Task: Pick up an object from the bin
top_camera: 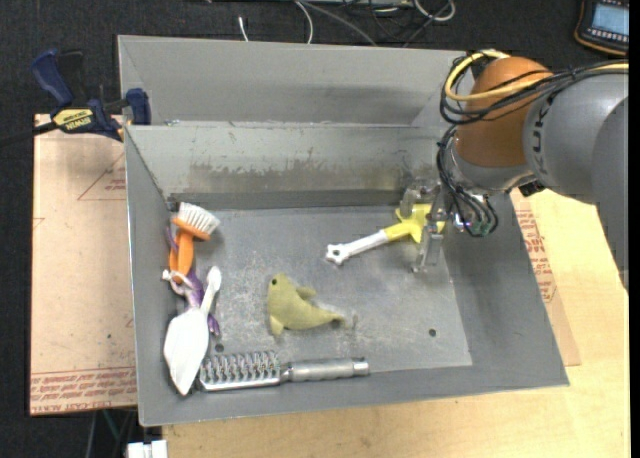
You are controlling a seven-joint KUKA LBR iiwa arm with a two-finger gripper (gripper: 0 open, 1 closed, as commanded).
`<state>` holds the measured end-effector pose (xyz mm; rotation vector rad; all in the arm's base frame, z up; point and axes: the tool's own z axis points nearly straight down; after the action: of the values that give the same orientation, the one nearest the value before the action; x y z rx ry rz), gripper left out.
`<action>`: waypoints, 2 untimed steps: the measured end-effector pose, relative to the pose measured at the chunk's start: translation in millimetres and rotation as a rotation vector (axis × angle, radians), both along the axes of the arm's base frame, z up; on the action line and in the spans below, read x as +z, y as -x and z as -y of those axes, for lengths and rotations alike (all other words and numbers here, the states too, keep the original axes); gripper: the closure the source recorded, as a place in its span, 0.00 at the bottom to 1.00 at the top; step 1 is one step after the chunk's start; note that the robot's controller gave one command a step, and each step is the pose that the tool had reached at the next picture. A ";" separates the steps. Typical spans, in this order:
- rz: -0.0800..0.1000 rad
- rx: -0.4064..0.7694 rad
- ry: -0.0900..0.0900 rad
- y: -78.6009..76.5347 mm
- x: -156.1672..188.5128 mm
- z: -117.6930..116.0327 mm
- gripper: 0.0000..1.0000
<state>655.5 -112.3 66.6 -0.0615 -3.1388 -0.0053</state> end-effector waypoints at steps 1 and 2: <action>0.018 0.133 0.006 -1.5 75.8 -10.9 0.00; -0.004 0.020 0.000 1.9 7.7 -1.7 0.00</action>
Offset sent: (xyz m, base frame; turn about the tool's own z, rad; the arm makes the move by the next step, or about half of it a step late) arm -0.0010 0.0006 0.0104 -0.0191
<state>653.6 -110.6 74.2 -0.0300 -3.1355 -0.0056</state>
